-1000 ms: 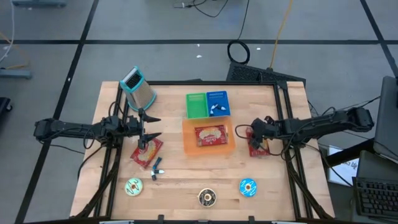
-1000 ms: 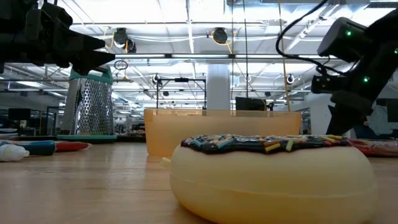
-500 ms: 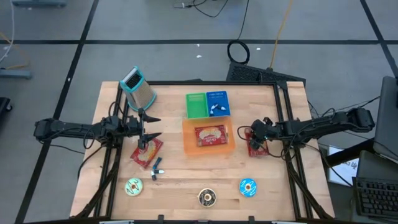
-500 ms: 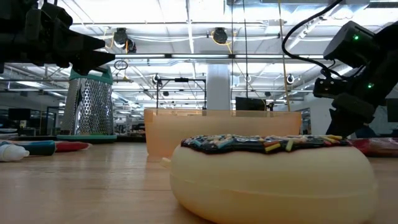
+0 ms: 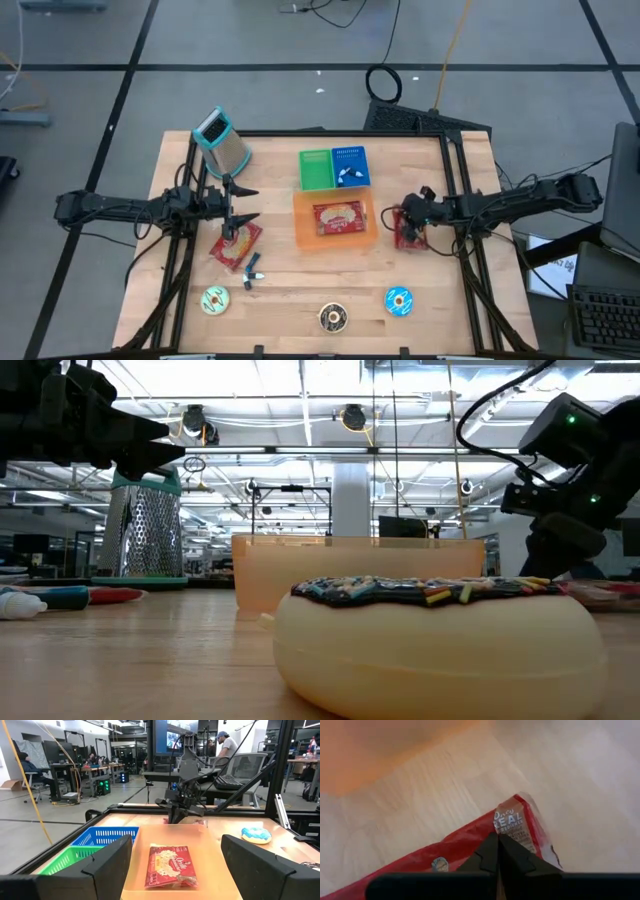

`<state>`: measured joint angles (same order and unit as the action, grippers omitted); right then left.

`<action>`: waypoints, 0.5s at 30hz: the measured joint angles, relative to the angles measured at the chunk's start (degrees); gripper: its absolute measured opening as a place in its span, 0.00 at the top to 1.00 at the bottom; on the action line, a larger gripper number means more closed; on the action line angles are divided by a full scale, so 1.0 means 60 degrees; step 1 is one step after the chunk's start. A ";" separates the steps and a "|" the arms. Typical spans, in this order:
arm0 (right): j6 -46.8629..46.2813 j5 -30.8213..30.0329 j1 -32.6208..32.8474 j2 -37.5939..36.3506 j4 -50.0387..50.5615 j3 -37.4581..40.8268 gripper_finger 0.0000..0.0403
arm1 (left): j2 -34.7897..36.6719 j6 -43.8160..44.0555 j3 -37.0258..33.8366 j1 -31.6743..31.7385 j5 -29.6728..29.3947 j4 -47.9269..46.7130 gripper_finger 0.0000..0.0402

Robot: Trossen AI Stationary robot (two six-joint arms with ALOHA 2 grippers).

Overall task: Pick & Place Food Item
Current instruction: Put the right red popcorn bag into the orange bin

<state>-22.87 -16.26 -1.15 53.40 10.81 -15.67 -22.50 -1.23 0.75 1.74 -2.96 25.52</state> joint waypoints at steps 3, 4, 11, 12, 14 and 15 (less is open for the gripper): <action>0.0217 -0.0010 -0.0003 -0.0197 -0.0401 -0.0225 1.00 | 0.0000 0.0000 0.0000 -0.0002 0.0000 0.0001 0.24; 0.0246 -0.0023 -0.0003 -0.0271 -0.0422 -0.0313 1.00 | 0.0000 0.0000 0.0000 -0.0002 -0.0001 0.0000 0.24; 0.0706 -0.0344 -0.0003 -0.0851 -0.0545 -0.0725 1.00 | 0.0000 0.0000 0.0000 -0.0003 0.0000 0.0001 0.24; 0.0776 -0.0465 -0.0002 -0.0941 -0.0553 -0.0738 1.00 | 0.0002 0.0000 0.0000 0.0000 0.0000 0.0002 0.24; 0.0935 -0.0702 -0.0003 -0.1154 -0.0627 -0.0742 1.00 | 0.0002 0.0000 0.0000 -0.0001 0.0000 0.0003 0.24; 0.1014 -0.0819 -0.0003 -0.1254 -0.0711 -0.0744 1.00 | 0.0000 0.0000 0.0000 -0.0004 0.0000 0.0002 0.24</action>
<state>-16.78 -21.17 -1.17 45.88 6.54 -20.14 -22.50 -1.23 0.75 1.72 -2.96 25.53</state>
